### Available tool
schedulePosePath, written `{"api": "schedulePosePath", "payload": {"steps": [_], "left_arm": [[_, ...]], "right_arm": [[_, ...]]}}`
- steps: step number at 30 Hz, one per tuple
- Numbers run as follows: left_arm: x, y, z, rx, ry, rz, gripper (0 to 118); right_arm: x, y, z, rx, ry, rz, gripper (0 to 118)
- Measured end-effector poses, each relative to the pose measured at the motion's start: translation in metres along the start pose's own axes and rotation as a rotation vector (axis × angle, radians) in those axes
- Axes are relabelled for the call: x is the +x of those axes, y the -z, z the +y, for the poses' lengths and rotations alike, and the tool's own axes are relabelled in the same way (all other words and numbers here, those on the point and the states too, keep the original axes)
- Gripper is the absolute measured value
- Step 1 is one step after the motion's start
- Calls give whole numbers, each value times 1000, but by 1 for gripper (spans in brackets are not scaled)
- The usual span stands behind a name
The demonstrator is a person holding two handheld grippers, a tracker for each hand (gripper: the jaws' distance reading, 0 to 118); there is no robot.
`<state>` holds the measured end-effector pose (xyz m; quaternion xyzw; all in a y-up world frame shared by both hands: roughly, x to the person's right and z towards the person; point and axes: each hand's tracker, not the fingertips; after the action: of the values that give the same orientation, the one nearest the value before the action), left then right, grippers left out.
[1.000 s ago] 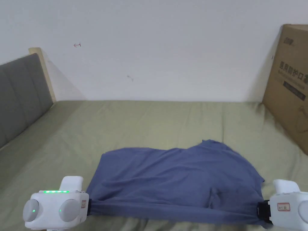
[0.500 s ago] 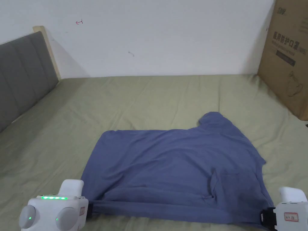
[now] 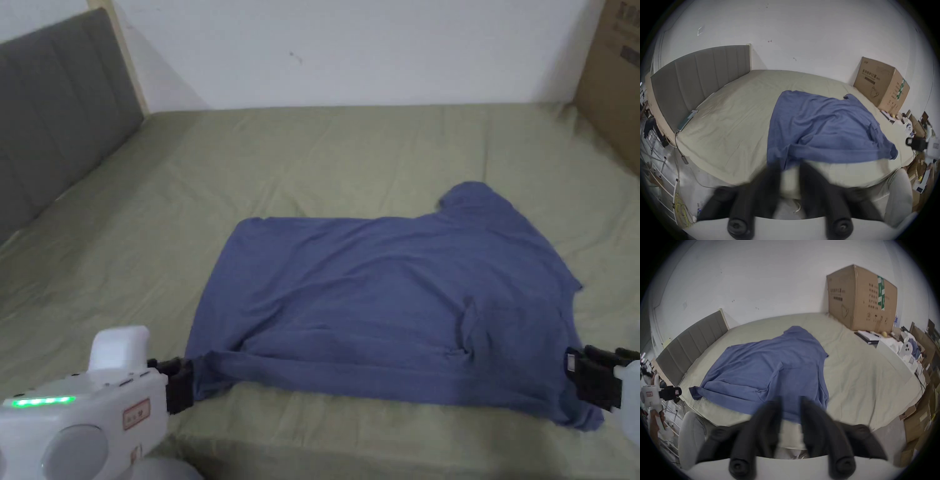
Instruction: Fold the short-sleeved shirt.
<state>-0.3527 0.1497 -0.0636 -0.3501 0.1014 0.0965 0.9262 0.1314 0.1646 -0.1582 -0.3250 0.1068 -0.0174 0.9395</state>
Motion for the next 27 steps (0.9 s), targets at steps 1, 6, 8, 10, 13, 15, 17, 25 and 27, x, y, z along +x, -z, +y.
{"api": "schedulePosePath", "payload": {"steps": [1, 6, 8, 10, 13, 15, 17, 25, 27], "left_arm": [[0, 2, -6, -13, 15, 29, 0], [-10, 12, -24, -44, -60, 9, 0], [-15, 20, -17, -44, -56, 42, 9], [-17, 30, -8, -16, -41, 55, 37], [-18, 52, 15, -44, -63, 25, 68], [-15, 75, 23, -66, -55, -3, 72], [-10, 100, 23, -138, -17, 2, 71], [4, 112, 31, -185, 37, -11, 1], [4, 103, 38, -183, 16, -23, 1]], "right_arm": [[-2, -1, -5, 3, 6, 2, 0], [3, 8, -19, -62, 49, 39, 0], [5, 9, -22, -66, 47, 23, 0], [8, 9, -20, -68, 59, 21, 0], [13, 12, -20, -84, 87, 18, 0], [16, 13, -20, -96, 94, 13, 0], [18, 16, -21, -112, 100, 6, 0], [39, 47, -29, -232, 134, -17, 92], [45, 57, -29, -248, 157, -31, 108]]}}
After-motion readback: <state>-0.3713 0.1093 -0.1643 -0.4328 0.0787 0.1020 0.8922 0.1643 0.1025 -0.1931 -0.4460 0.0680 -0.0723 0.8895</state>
